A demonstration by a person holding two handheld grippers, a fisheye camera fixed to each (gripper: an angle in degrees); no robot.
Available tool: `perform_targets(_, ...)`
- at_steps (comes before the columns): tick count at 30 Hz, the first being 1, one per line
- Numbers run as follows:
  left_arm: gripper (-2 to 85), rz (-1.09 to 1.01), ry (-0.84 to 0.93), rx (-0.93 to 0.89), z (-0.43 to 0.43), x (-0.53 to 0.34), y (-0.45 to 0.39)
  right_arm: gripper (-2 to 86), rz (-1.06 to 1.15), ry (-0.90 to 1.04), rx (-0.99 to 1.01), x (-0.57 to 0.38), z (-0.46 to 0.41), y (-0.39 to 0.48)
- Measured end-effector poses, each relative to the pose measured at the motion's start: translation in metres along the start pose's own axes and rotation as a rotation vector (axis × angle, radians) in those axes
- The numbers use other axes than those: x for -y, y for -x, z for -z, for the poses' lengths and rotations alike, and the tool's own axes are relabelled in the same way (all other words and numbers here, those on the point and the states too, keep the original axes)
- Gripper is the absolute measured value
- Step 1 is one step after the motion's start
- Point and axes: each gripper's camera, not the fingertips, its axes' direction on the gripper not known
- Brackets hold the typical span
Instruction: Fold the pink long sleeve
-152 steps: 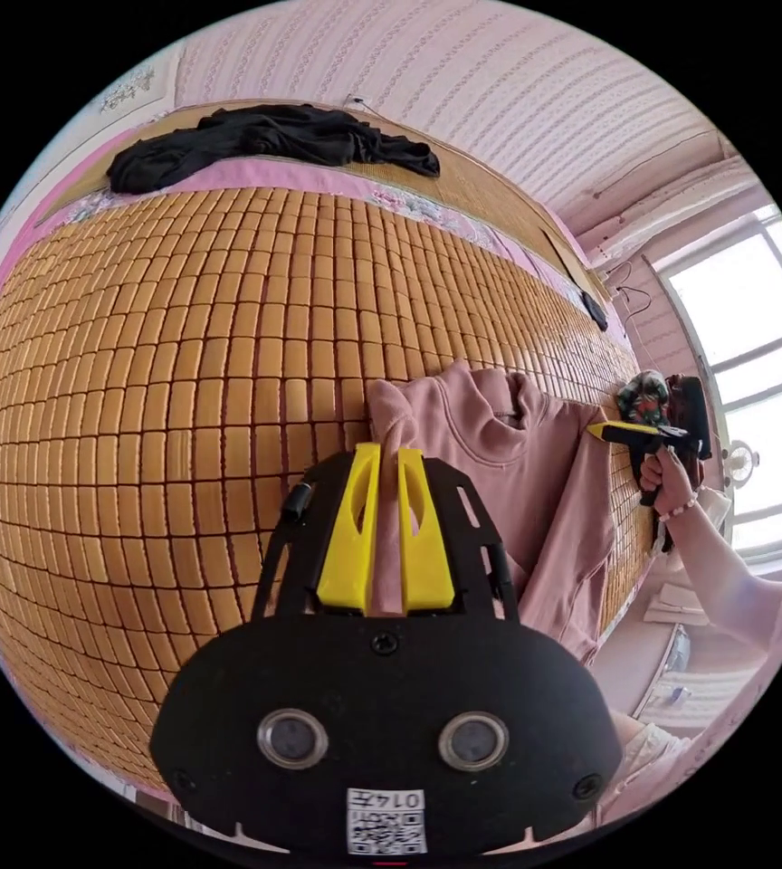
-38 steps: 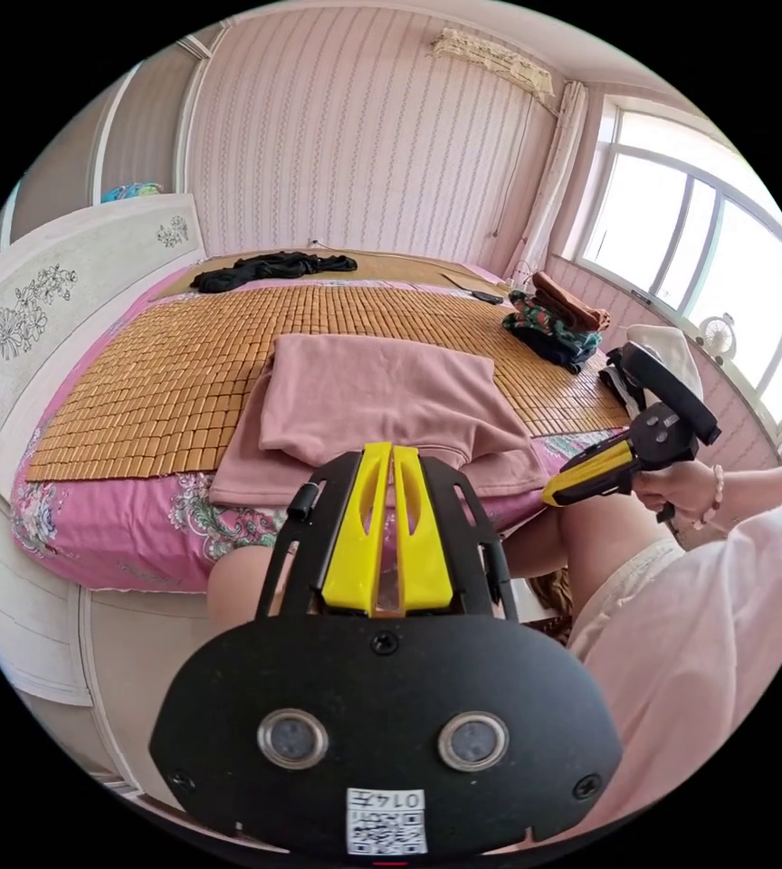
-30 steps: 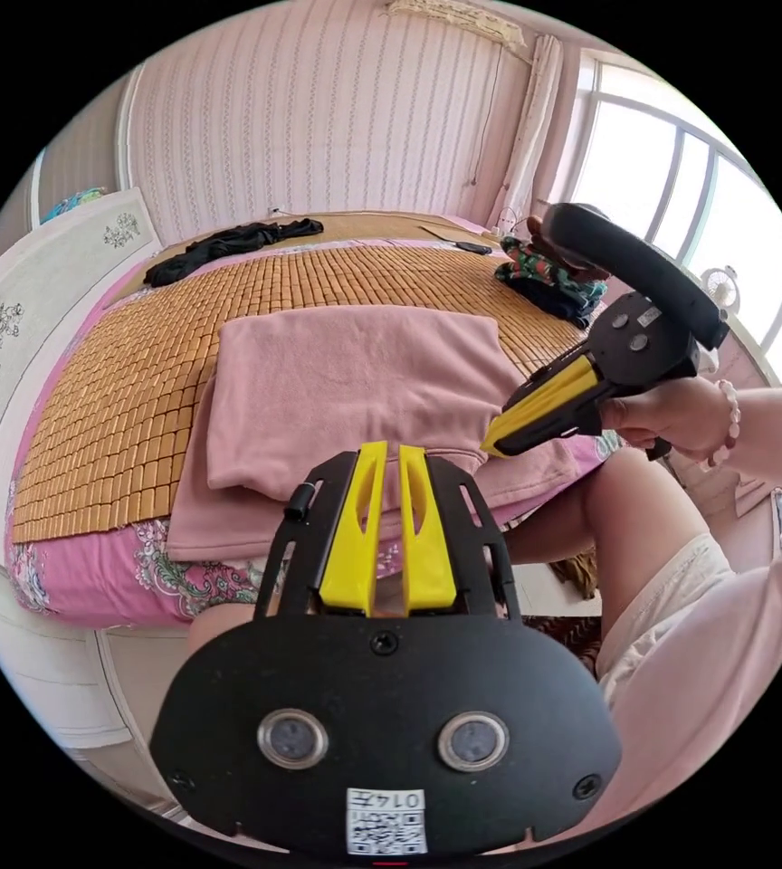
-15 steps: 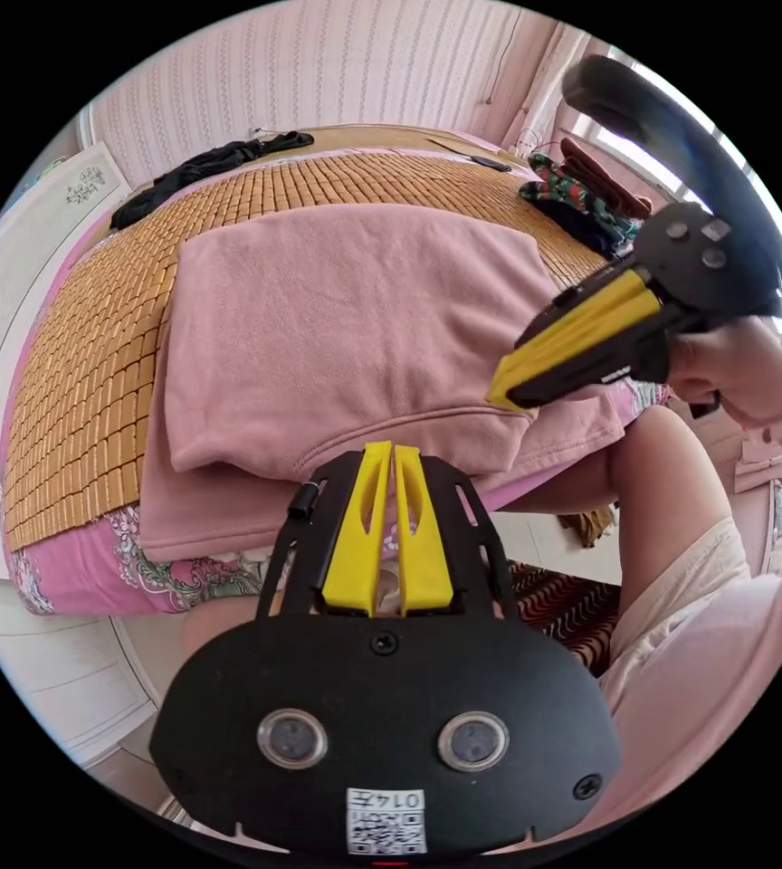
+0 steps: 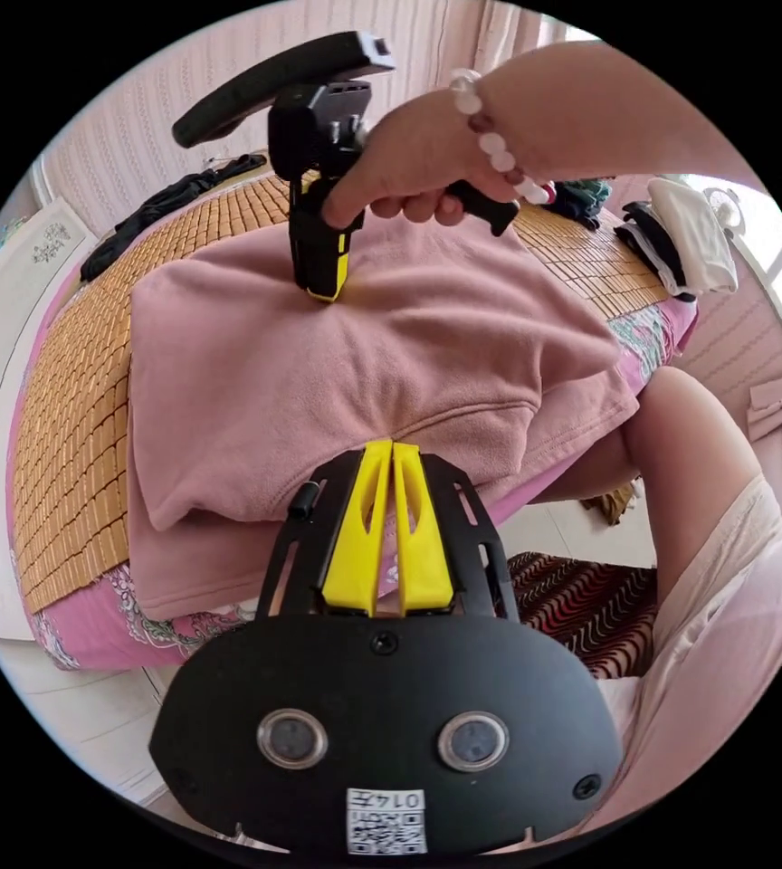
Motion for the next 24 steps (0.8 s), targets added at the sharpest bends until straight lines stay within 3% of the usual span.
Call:
perform_targets(4, -1.0, 0.014, -0.035, -0.004, -0.004, -0.005, 0.002, -1.0, 0.081, 0.021, 0.053, 0.006, 0.024, -0.012)
perform_targets(8, -1.0, 0.049, -0.041, -0.042, -0.008, -0.007, 0.009, -1.0, 0.059, -0.046, -0.030, 0.007, 0.043, -0.025)
perform_targets(18, -1.0, 0.095, -0.062, -0.102, -0.018, -0.016, 0.020, -0.8, 0.064, 0.066, -0.034, 0.019, 0.002, -0.051)
perform_targets(24, -0.9, 0.077, -0.060, -0.072, -0.021, -0.022, 0.014, -0.9, -0.004, -0.001, -0.008, -0.025, 0.000, -0.071)
